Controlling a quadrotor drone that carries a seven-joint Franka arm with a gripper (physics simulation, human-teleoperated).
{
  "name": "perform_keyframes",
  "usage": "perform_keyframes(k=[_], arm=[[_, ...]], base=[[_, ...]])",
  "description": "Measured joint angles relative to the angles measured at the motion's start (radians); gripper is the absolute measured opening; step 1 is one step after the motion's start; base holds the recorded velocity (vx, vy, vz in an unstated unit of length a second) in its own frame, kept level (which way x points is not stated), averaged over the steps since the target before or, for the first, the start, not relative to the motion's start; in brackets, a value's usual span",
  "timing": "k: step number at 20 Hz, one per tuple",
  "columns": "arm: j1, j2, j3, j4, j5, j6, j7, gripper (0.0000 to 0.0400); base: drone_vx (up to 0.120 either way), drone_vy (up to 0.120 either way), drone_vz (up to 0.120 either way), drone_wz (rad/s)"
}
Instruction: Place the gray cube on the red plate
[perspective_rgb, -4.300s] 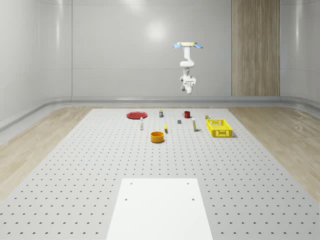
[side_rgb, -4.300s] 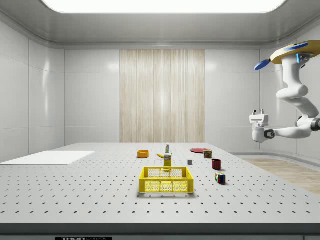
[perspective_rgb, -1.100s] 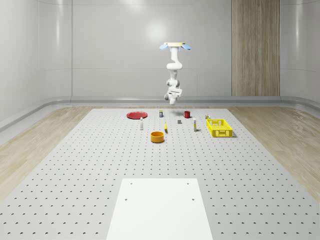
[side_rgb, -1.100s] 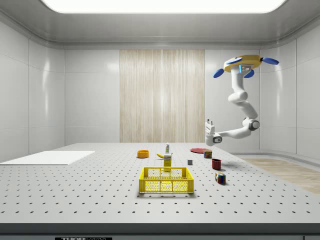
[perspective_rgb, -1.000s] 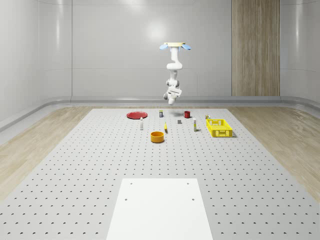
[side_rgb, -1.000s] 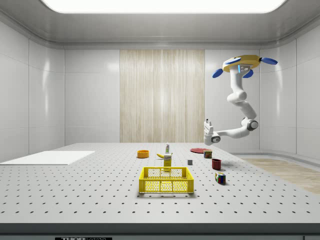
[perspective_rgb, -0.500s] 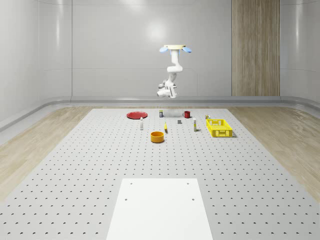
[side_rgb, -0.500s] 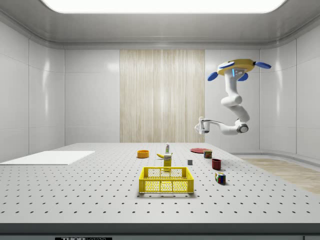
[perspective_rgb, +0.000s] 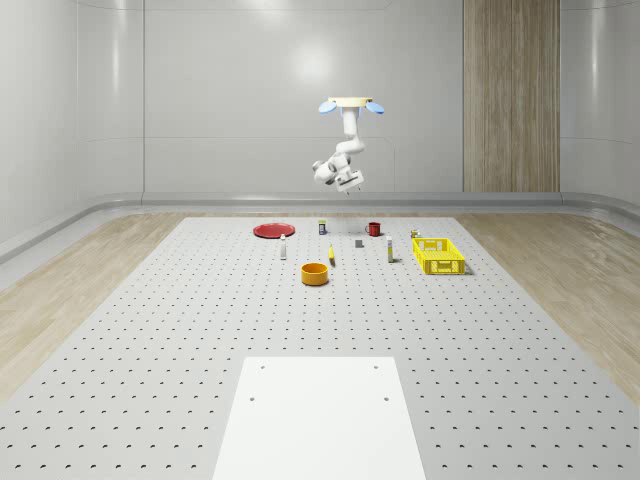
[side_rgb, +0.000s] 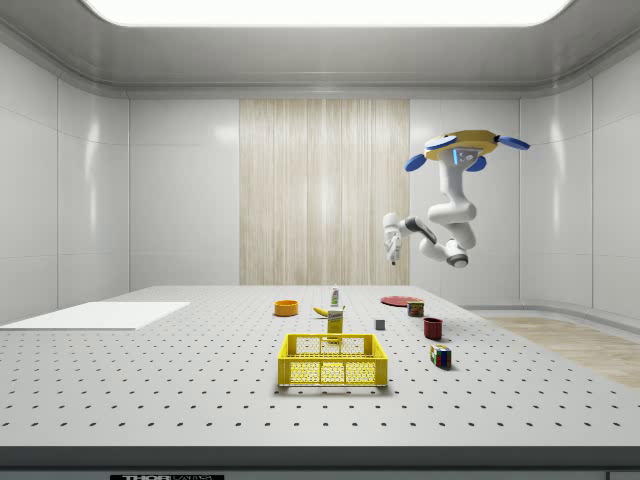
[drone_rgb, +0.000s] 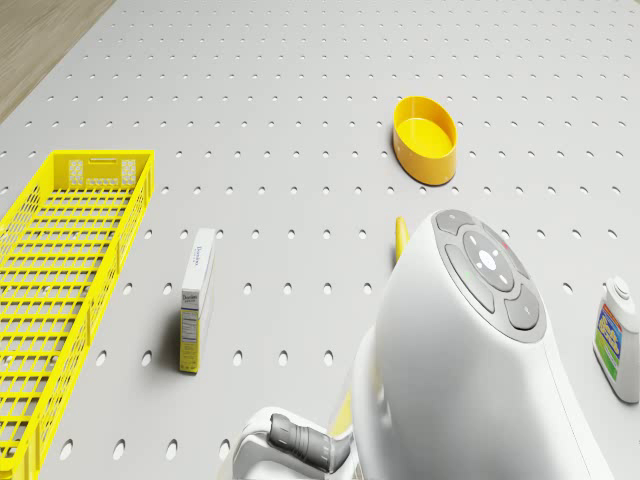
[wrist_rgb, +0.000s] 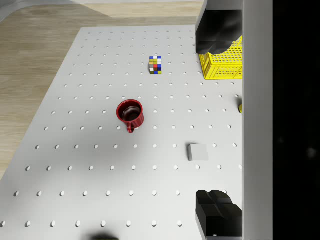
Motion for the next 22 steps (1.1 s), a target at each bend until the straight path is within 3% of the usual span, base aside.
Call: perform_keyframes(k=[4, 8, 11, 16, 22], arm=[[-0.131, -0.042, 0.065, -0.030, -0.087, -0.058, 0.086, 0.0400], [-0.205, -0.076, 0.101, -0.040, -0.118, -0.082, 0.135, 0.0400], [-0.239, -0.098, 0.118, -0.042, -0.125, -0.086, 0.158, 0.0400], [-0.272, -0.129, 0.137, -0.042, -0.121, -0.078, 0.183, 0.0400], [-0.294, -0.164, 0.153, -0.041, -0.108, -0.055, 0.201, 0.0400]], base=[[0.120, 0.000, -0.120, 0.000], [0.020, 0.030, -0.120, 0.000], [0.000, 0.120, -0.120, 0.000], [0.008, 0.008, -0.120, 0.000], [0.113, 0.000, -0.120, 0.000]])
